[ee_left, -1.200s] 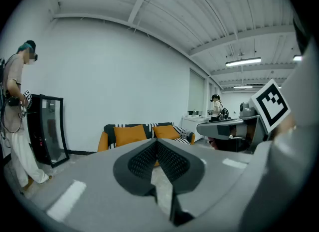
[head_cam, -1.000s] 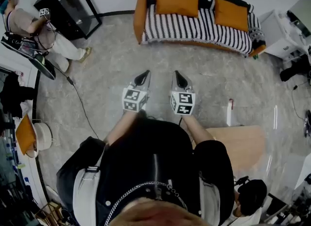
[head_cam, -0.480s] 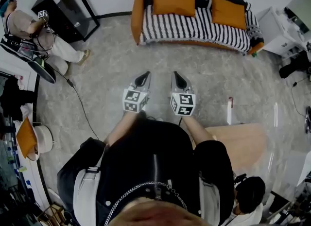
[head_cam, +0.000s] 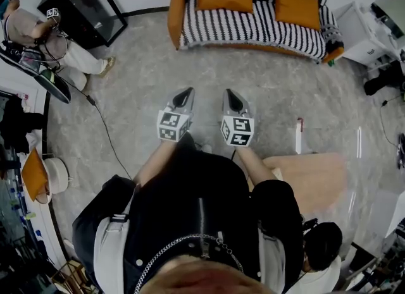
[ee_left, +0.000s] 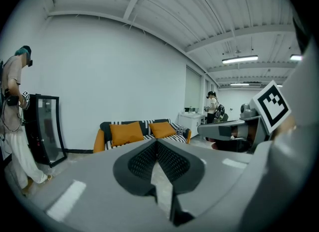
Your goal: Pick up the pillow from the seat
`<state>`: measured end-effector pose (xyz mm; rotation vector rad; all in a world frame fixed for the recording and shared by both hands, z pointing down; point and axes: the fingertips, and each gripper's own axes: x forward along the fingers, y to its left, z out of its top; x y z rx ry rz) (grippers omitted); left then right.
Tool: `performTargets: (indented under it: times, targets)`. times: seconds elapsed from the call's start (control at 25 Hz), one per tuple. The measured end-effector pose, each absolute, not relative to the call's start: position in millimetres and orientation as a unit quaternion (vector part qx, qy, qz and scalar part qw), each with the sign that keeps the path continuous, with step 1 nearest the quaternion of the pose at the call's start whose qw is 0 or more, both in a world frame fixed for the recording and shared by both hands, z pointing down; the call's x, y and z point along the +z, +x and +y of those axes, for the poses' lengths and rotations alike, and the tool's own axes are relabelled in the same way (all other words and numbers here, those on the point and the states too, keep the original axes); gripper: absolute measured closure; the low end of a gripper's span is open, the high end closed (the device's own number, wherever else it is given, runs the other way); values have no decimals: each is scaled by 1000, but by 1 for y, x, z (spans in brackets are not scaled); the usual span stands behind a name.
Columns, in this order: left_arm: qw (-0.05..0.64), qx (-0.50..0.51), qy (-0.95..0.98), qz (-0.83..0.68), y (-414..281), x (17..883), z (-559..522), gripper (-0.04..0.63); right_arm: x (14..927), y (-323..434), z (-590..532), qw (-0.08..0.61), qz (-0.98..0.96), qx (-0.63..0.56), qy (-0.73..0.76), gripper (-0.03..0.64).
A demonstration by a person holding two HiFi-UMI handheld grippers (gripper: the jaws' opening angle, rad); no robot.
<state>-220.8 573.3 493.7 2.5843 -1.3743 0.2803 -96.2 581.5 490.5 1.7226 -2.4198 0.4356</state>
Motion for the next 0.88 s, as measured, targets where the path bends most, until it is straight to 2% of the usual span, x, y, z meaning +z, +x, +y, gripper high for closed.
performTargets:
  times: [0.48,0.88]
  targets:
    - [111,106,882,-445,-198,505,556,584,505,-73,571,72,-790,160,588,614]
    - [120,102,889,-429,-168,512,489,584,509,-42,517,82,-779,164,600,614]
